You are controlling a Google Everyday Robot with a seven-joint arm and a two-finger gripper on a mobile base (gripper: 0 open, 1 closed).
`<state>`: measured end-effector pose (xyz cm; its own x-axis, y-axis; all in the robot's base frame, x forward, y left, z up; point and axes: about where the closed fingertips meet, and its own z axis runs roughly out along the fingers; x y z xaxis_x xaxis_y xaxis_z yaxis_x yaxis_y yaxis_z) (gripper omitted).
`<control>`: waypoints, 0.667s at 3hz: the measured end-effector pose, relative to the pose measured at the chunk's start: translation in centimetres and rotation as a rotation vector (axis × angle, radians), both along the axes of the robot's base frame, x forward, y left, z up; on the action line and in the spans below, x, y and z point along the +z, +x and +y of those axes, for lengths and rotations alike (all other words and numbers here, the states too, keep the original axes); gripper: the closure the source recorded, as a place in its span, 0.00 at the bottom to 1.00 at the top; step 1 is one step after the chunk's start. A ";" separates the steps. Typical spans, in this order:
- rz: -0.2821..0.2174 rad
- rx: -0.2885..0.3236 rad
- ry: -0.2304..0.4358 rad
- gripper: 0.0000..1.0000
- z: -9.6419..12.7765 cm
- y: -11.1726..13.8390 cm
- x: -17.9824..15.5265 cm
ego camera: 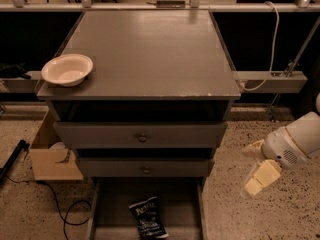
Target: Pick blue chip bag from bottom drawer and place on counter
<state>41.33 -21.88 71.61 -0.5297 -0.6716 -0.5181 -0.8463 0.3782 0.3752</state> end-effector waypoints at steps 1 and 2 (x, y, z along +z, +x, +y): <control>0.000 0.000 0.000 0.00 0.0 0.0 0.0; 0.032 -0.003 0.015 0.00 0.9 0.2 -1.7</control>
Offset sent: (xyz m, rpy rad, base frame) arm 0.0052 0.0202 -0.0420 0.0368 0.0778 -0.0115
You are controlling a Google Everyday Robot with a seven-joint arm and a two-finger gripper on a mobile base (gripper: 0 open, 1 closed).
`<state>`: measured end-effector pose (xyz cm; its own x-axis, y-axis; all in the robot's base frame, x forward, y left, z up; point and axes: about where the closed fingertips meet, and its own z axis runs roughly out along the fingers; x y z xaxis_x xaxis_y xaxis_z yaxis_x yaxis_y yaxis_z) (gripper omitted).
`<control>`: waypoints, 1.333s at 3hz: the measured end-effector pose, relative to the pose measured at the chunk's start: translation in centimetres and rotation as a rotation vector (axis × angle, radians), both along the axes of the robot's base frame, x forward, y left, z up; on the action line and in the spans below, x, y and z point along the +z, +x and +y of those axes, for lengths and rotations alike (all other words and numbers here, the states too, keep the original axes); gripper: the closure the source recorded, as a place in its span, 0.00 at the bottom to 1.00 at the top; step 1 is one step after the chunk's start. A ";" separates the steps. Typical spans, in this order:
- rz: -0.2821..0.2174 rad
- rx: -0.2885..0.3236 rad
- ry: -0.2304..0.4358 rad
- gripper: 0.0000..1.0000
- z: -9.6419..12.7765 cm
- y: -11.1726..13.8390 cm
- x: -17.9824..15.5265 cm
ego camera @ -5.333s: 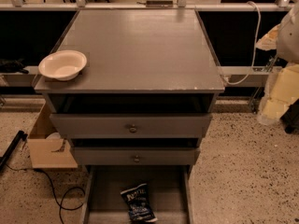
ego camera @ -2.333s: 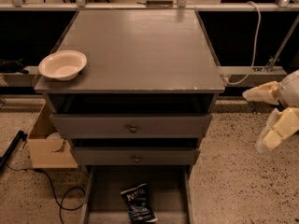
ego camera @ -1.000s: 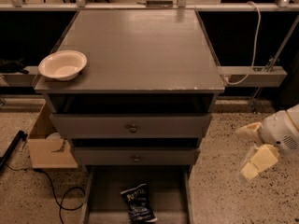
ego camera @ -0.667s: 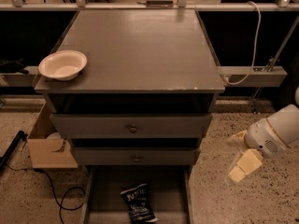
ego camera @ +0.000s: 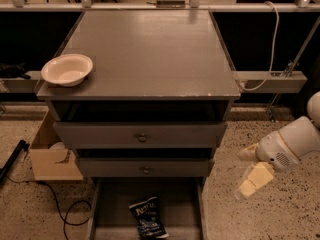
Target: Pick blue chip bag from bottom drawer and place on counter
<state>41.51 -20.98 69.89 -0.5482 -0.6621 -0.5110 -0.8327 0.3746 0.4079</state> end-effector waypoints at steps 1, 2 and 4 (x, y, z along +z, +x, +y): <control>0.076 0.000 0.050 0.00 2.5 -1.1 -3.7; 0.136 0.009 0.088 0.00 5.2 -2.6 -6.5; 0.179 0.027 0.120 0.00 7.4 -4.2 -8.2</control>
Offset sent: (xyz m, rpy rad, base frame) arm -0.0445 0.0848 -0.1001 0.1344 0.2087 0.0155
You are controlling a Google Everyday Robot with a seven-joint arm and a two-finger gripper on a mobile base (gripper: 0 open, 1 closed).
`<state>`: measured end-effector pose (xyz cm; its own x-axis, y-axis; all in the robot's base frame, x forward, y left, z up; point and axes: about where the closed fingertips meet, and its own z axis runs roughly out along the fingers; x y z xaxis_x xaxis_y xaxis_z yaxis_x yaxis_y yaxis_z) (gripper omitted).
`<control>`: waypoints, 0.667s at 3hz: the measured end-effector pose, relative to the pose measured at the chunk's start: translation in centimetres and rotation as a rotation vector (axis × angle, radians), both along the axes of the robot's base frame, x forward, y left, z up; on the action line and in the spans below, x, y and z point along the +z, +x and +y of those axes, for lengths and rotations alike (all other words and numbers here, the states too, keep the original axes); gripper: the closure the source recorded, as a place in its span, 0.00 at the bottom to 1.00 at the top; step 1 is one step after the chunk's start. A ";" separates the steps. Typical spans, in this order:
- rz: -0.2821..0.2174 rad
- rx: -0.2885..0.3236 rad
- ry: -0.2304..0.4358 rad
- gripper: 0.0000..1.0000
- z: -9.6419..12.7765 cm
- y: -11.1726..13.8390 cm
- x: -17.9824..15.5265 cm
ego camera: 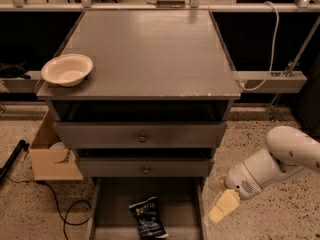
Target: Pick blue chip bag from bottom drawer and place on counter
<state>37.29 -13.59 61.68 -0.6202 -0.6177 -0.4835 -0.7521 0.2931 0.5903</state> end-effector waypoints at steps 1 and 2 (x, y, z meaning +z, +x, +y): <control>0.016 -0.033 0.042 0.00 -0.2 0.6 -0.8; 0.030 -0.064 0.092 0.00 0.0 0.5 -1.9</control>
Offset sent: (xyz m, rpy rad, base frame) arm 0.0045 -0.0006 -0.0319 0.1582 0.0432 -0.1116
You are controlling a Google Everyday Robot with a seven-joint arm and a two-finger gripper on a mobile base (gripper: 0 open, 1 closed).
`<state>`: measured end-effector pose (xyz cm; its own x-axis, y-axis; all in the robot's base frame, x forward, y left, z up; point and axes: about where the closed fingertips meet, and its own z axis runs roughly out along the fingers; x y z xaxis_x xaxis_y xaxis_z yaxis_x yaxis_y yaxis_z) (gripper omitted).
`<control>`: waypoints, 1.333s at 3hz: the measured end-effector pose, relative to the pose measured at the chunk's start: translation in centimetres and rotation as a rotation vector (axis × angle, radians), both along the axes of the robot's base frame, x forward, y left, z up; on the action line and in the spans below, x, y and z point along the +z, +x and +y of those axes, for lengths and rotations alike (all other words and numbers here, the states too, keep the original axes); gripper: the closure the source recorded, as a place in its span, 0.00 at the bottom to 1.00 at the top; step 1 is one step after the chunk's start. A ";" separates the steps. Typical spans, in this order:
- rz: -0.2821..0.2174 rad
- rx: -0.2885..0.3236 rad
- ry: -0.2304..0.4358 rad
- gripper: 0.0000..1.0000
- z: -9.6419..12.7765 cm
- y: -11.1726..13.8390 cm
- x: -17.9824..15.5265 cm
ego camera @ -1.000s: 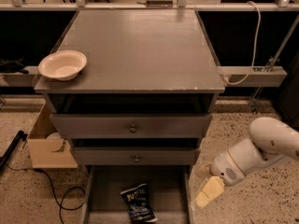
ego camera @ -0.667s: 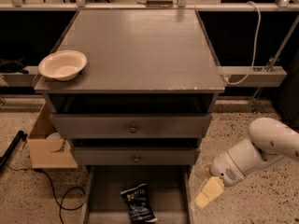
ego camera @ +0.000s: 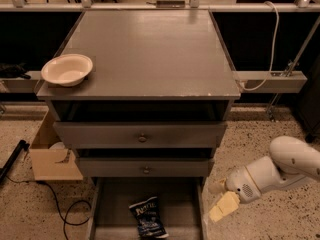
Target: Pick blue chip bag from bottom drawer and place on counter
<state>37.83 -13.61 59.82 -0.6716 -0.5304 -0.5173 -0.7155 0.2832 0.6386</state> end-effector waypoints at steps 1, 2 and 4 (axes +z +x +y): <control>0.002 -0.015 0.040 0.00 0.7 -0.5 -0.7; 0.012 -0.016 0.064 0.00 1.8 -0.6 -1.5; 0.038 -0.029 0.106 0.00 4.4 -1.2 -3.4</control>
Offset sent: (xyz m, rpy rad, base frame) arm -0.0043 0.0305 -0.0240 0.0896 0.0201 -0.0235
